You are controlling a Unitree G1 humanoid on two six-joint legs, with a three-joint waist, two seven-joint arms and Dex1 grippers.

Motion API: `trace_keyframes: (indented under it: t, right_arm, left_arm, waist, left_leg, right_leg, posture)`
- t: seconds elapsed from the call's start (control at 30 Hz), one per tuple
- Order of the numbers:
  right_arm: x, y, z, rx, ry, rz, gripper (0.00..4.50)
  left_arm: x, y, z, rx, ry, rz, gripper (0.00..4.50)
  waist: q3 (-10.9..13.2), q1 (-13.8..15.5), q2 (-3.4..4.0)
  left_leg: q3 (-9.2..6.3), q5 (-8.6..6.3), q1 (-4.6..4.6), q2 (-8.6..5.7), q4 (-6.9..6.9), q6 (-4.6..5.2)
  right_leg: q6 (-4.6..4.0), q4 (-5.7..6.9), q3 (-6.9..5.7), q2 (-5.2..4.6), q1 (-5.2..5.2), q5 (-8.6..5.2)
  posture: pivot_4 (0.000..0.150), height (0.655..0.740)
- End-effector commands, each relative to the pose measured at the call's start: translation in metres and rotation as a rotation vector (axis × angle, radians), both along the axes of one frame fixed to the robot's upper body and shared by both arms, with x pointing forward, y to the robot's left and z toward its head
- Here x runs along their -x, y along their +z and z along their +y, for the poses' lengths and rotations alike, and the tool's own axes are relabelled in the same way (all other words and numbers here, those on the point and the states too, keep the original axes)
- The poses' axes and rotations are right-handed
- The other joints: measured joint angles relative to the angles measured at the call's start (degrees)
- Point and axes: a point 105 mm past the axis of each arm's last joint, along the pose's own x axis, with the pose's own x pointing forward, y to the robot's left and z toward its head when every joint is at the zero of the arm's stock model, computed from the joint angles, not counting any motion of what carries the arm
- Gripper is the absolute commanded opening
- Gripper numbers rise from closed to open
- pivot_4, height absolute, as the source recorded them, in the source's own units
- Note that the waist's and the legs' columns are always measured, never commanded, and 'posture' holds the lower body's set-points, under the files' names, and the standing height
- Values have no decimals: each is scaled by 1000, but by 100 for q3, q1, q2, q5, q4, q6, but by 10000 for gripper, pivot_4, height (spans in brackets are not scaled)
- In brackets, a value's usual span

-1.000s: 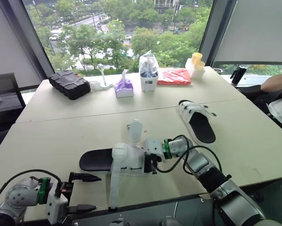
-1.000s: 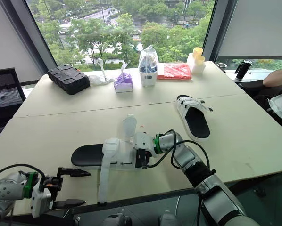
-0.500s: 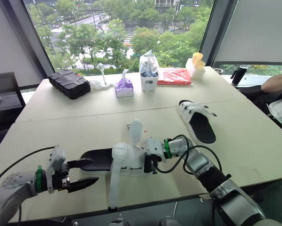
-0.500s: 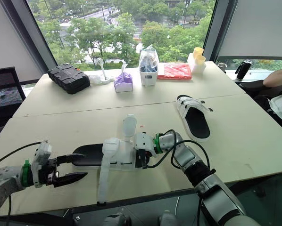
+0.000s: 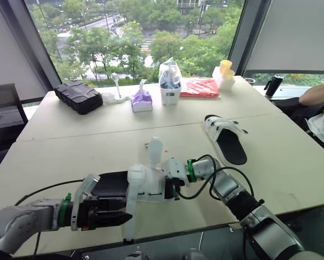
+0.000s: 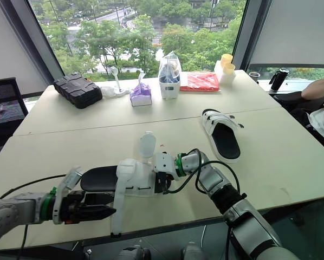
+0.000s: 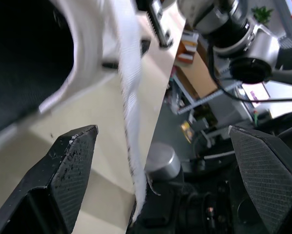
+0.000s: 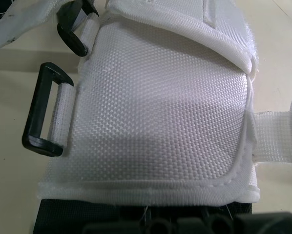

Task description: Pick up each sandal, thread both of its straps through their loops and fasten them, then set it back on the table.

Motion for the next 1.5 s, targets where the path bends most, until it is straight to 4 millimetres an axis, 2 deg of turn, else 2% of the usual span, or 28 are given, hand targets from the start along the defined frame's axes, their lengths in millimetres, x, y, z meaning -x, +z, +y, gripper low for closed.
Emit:
trace_keyframes:
  t: [0.03, 0.27, 0.3, 0.4, 0.6, 0.77, 0.93, 1.1, 1.17, 1.3, 1.5]
  right_arm:
    - [-1, -37, -17, 130, -79, 84, 0]
    - [1, -38, -18, 132, -77, 85, 0]
    - [2, -39, -19, 133, -77, 88, 0]
    - [3, -40, -20, 135, -79, 91, 0]
    - [4, -40, -21, 134, -82, 93, 0]
    - [3, -40, -22, 134, -85, 94, 0]
    - [4, -41, -23, 137, -87, 96, 0]
    - [3, -41, -23, 139, -88, 96, 0]
    - [3, -41, -23, 139, -89, 96, 0]
    - [2, -41, -22, 140, -89, 93, 0]
    - [2, -40, -22, 138, -92, 92, 0]
  left_arm:
    - [0, -2, -1, -32, -25, -10, 44557]
    - [8, -9, -9, -16, -56, 17, 44557]
    - [9, -10, -10, -12, -58, 19, 42266]
    - [11, -12, -15, 7, -57, 37, 31376]
    - [13, -13, -16, 14, -48, 47, 246]
    - [2, -3, -17, 62, -1, 31, 246]
    - [-11, 21, -14, 155, 10, 34, 246]
    - [-53, 54, -16, 244, 81, -37, 246]
    - [-72, 56, -19, 268, 115, -53, 246]
    - [-91, 54, -25, 275, 130, -50, 246]
    - [-89, 44, -34, 254, 59, 0, 246]
  waist:
    - [0, 3, -1]
    - [-1, 0, -1]
    - [-1, 1, 0]
    - [-1, 2, -1]
    - [-1, 3, 0]
    - [-2, 6, -1]
    - [-2, 8, -2]
    - [-6, 28, -9]
    - [-8, 32, -12]
    - [-9, 10, -14]
    - [-8, 11, -15]
  left_leg:
    - [0, -1, 0, 1, -2, -2]
    - [0, -5, -2, 5, -7, -8]
    - [0, -5, -2, 6, -7, -8]
    - [0, -5, -4, 7, -10, -9]
    - [0, -5, -13, 10, -13, -8]
    - [-1, -5, -17, 12, -13, -9]
    - [-3, -5, -20, 13, -12, -8]
    - [-10, -1, -17, 13, -8, -3]
    - [-12, 1, -15, 13, -6, -1]
    - [-8, 7, -16, 11, -10, 1]
    - [-11, 9, -18, 12, -10, -2]
  right_leg:
    - [-2, -1, 0, 0, 0, 1]
    - [-7, -14, 0, -1, -3, -1]
    - [-7, -16, 0, 0, -2, -1]
    - [-8, -23, -1, -1, -2, -1]
    - [-14, -38, -5, 0, -9, 4]
    - [-15, -46, -7, 0, -8, 4]
    - [-14, -46, -15, 2, -9, 5]
    - [-13, -47, -30, 4, -8, 8]
    - [-11, -47, -36, 4, -4, 9]
    - [-15, -46, -41, 6, 13, 15]
    - [-16, -45, -49, 7, 12, 15]
  posture:
    - [1500, 7400]
    - [1500, 7400]
    - [1500, 7400]
    - [1500, 7400]
    - [1500, 7400]
    - [1500, 7400]
    - [1500, 7400]
    - [1500, 7400]
    - [1500, 7400]
    - [1500, 7400]
    - [1500, 7400]
